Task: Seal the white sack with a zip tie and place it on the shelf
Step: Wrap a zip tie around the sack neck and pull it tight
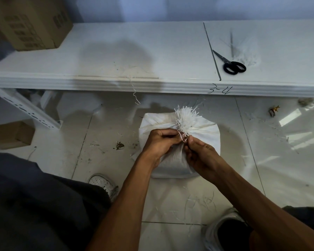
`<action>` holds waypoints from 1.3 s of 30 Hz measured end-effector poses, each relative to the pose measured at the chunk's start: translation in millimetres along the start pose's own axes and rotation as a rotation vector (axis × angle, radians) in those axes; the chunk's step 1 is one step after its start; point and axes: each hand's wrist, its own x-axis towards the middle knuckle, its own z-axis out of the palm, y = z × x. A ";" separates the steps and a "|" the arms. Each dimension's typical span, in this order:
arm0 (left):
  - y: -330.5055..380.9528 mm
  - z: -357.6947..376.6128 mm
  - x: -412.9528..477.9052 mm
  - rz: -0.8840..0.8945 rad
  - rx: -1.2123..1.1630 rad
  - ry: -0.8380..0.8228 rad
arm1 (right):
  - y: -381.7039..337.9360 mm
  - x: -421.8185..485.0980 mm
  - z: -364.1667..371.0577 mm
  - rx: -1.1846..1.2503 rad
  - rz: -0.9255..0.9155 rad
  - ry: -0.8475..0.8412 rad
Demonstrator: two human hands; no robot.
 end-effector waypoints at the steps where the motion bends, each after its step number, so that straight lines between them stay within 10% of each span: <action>1: 0.3 0.3 0.0 0.000 0.000 0.002 | 0.0 0.0 0.2 0.000 -0.001 -0.001; 39: -1.3 0.7 3.3 -0.015 -0.016 0.031 | -1.1 0.6 0.1 -0.023 -0.006 -0.009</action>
